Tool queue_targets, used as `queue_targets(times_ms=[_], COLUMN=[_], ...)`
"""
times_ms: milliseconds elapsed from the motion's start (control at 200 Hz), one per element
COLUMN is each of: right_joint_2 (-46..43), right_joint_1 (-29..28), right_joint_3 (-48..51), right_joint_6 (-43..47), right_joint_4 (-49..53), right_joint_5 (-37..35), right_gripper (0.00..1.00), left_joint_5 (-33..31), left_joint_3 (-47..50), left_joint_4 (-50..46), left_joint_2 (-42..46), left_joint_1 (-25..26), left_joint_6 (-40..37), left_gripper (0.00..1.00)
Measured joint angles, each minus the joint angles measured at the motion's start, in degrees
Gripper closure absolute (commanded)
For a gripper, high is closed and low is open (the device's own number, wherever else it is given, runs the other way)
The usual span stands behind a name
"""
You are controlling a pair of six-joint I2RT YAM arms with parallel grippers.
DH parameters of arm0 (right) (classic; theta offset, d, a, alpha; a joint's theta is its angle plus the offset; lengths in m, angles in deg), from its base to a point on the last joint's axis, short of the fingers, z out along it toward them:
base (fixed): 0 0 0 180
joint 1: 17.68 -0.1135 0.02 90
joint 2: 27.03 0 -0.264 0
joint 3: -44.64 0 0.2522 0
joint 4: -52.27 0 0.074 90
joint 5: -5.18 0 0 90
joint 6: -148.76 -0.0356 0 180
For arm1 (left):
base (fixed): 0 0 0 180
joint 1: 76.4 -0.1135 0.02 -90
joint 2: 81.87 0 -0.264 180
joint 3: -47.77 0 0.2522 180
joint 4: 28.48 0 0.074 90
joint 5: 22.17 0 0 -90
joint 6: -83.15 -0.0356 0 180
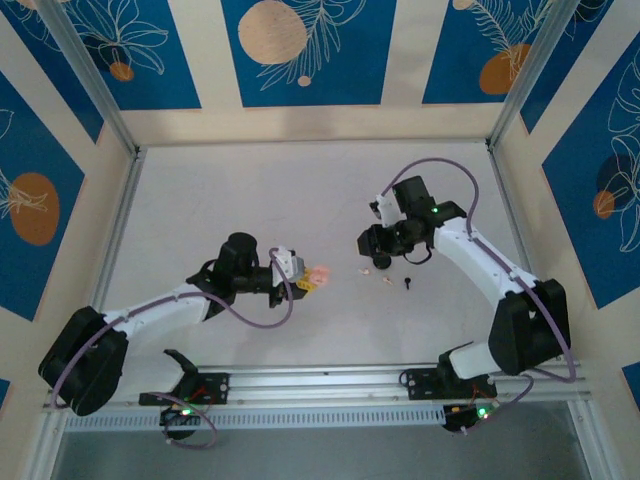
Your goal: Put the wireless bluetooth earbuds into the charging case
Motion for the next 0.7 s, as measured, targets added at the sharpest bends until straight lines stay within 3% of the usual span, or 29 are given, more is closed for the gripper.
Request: queue_targets(times_ms=[295,455,700], right_joint_2=[8.3,13.1,13.4], right_joint_1=[-1.5,-1.6,0.6], right_joint_3=[3.6,3.4,-0.3], right_joint_6=[-13.1,-13.7,-9.8], right_joint_4=[-0.7,0.5,7.3], right_joint_5=[0.3,-2.2,-11.8], right_gripper=[0.59,0.58,0.58], left_joint_5=[-0.8,-1.0,-1.2], left_joint_3=[0.1,0.1,0.1], left_joint_4=[0.4,0.4,0.3], left_joint_2=[-0.6,-0.6,-0.7], left_joint_1=[0.0,0.0,0.0], left_joint_6=[0.3,0.5,0.5], left_gripper=[0.83,0.83,0.83])
